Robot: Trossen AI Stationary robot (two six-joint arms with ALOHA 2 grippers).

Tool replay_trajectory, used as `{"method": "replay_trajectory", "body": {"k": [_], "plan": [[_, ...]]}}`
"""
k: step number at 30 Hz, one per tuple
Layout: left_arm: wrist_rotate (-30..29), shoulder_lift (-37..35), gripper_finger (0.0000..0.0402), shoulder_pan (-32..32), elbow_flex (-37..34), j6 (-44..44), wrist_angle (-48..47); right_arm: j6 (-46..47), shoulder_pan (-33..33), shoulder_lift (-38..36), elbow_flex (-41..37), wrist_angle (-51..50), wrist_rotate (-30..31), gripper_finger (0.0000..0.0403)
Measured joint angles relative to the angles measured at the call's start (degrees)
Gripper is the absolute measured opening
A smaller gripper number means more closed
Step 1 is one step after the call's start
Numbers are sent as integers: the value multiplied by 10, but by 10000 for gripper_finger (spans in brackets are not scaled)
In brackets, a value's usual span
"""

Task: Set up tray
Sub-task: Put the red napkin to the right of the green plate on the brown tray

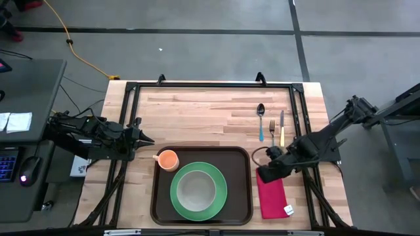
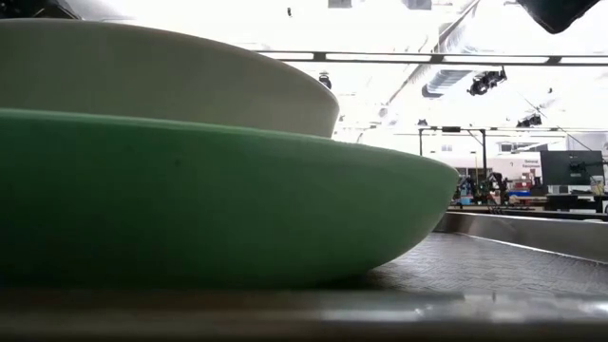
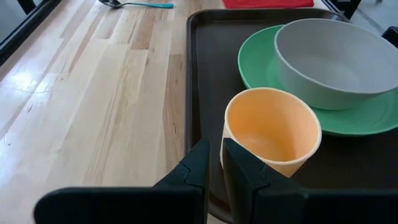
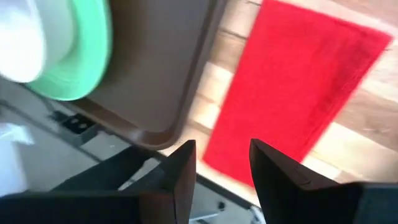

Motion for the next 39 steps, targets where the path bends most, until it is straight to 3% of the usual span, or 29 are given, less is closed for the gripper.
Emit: {"method": "replay_trajectory", "body": {"k": [16, 33, 39], "plan": [[0, 0, 74, 0, 0, 0, 0, -25, 0, 119, 41, 18, -31, 129], [1, 0, 74, 0, 0, -1, 0, -34, 0, 121, 41, 22, -17, 129], [1, 0, 74, 0, 0, -1, 0, -33, 0, 120, 41, 31, 14, 129]]}}
